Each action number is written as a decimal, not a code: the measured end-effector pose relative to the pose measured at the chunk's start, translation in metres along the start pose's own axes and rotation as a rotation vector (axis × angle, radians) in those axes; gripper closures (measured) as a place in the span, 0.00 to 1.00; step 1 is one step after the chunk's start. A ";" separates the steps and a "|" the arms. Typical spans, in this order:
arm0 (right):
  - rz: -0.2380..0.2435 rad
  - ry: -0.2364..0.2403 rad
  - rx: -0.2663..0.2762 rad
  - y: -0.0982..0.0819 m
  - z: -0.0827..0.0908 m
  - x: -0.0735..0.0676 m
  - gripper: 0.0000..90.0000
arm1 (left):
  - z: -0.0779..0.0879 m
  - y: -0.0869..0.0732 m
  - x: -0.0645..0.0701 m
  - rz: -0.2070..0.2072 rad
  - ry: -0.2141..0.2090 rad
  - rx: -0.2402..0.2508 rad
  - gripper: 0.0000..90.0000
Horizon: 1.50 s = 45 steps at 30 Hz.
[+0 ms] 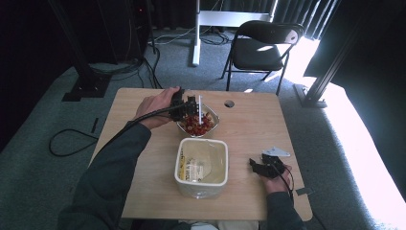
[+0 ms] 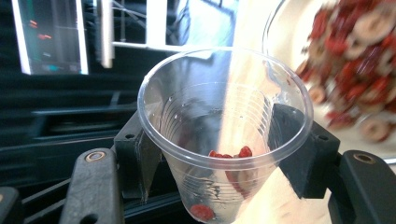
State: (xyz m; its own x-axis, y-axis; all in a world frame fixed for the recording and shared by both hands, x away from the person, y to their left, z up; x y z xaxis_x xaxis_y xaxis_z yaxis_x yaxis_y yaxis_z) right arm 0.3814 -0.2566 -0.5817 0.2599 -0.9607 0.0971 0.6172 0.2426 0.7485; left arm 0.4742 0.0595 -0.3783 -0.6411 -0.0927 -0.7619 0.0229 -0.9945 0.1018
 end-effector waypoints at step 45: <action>0.000 0.000 0.000 0.000 0.000 0.000 0.41 | 0.057 -0.009 -0.009 0.613 -0.459 0.625 0.41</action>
State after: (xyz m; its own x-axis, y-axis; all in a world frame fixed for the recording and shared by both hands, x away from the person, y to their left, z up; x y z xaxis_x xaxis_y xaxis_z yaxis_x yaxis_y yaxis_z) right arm 0.3814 -0.2566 -0.5817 0.2597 -0.9608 0.0971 0.6172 0.2424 0.7485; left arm 0.4361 0.0721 -0.3359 -0.8918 -0.4248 -0.1559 0.1259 -0.5638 0.8163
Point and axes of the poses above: each handheld gripper's, and its own axes: z roughly backward along the jaws, y roughly out of its top, x roughly to its right, the point moved 5 cm from there along -z, roughly forward along the jaws, and after that the axes turned 9 degrees about -y, right-handed, at the moved point
